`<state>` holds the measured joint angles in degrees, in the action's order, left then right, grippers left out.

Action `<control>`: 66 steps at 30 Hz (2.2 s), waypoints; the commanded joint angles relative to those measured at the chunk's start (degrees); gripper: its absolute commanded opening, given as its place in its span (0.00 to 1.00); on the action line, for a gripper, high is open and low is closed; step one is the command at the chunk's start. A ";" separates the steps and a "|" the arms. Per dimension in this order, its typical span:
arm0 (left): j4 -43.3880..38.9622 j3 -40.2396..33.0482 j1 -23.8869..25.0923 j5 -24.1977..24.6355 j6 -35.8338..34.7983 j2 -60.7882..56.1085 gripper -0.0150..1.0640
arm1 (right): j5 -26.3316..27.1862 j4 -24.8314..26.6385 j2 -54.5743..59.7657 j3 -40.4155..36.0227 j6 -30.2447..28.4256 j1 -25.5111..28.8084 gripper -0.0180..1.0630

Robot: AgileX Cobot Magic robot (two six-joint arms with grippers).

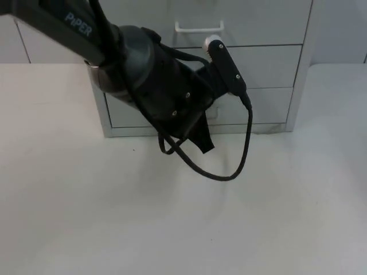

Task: Open the drawer with the left hand, place the block into the drawer with the right hand, then close the drawer with the left hand.

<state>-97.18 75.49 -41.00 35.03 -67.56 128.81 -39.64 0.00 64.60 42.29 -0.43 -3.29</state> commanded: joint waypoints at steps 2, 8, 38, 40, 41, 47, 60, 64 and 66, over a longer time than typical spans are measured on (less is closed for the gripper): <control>6.03 0.76 -1.20 3.17 6.12 -0.36 0.01 | 0.09 0.33 -0.19 -0.14 0.01 -0.06 0.72; 26.23 0.65 -5.20 3.15 25.70 -3.00 0.01 | 0.31 0.00 -0.19 -0.14 0.01 -0.06 0.72; 104.72 -15.72 12.17 4.33 81.11 -37.28 0.01 | 0.42 0.00 -0.19 -0.14 -0.19 -0.06 0.72; 105.81 -18.25 16.39 3.68 81.21 -40.16 0.01 | 0.42 0.00 -0.19 -0.14 -0.19 -0.06 0.72; 106.01 -18.87 17.52 3.68 81.21 -41.01 0.01 | 0.42 0.00 -0.19 -0.14 -0.19 -0.06 0.72; 109.50 -24.14 28.45 4.04 81.21 -49.45 0.01 | 0.42 0.00 -0.19 -0.14 -0.19 -0.06 0.72; 112.81 -30.77 43.97 5.77 81.90 -64.90 0.01 | 0.43 0.33 -0.29 -0.03 -1.36 -0.06 0.72; 113.01 -30.79 45.06 7.44 81.90 -68.28 0.01 | 0.83 2.30 -1.61 -0.03 -2.47 -0.06 0.72; 113.33 -30.79 45.06 7.67 81.90 -70.62 0.01 | 1.63 3.20 -3.98 -0.03 -4.13 -0.63 0.72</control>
<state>15.21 45.00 3.76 41.97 14.14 60.38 -38.96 2.20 62.75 42.29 -2.99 -3.45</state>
